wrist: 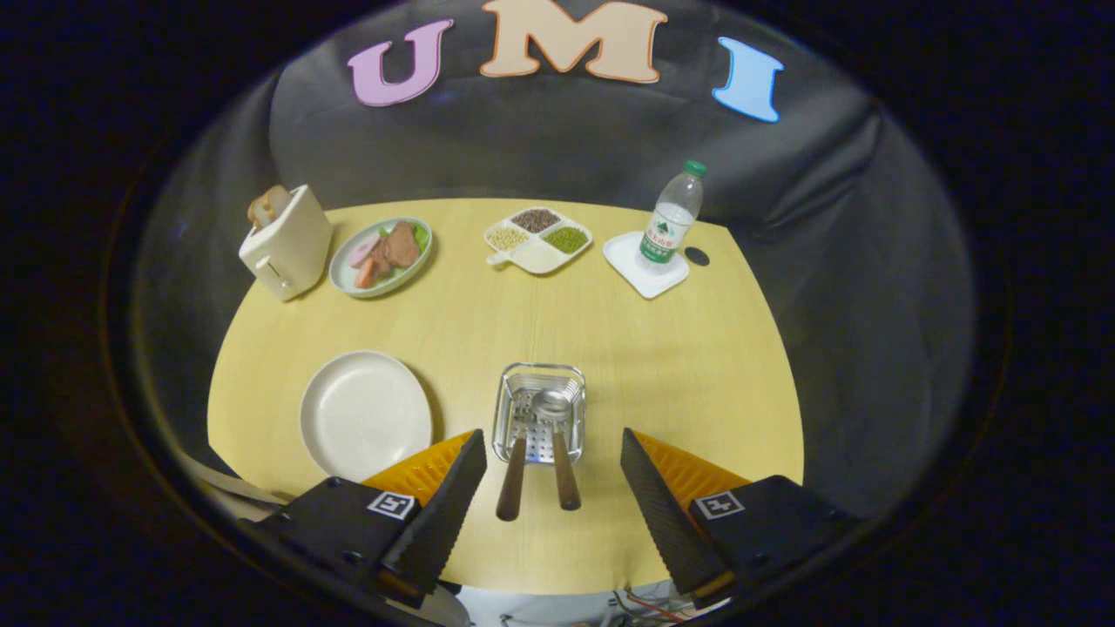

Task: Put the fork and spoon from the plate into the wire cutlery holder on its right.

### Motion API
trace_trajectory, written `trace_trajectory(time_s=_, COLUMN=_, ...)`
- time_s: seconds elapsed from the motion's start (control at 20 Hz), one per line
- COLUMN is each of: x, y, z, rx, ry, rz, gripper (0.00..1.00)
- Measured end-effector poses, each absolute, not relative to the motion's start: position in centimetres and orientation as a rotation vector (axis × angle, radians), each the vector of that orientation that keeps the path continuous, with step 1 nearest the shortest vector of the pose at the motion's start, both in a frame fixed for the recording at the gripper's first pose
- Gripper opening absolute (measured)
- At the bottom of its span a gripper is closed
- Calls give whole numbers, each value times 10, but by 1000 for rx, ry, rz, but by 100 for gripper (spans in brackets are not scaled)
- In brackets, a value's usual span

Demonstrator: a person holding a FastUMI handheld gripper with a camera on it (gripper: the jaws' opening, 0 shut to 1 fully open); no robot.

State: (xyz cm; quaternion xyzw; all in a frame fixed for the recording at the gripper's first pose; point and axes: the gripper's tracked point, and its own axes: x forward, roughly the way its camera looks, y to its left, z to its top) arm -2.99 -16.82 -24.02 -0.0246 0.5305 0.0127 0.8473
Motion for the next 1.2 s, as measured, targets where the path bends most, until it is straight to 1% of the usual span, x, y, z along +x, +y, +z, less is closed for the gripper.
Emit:
trace_trajectory(time_s=0.4, x=-16, y=-128, z=-192, rx=-19, ry=801, rz=73, gripper=99)
trace_trajectory(time_s=0.85, x=6, y=-80, z=-119, rx=155, ry=433, rz=139, gripper=99)
trace_trajectory(time_s=1.2, x=18, y=-76, z=-86, rx=148, ry=258, rz=125, gripper=99)
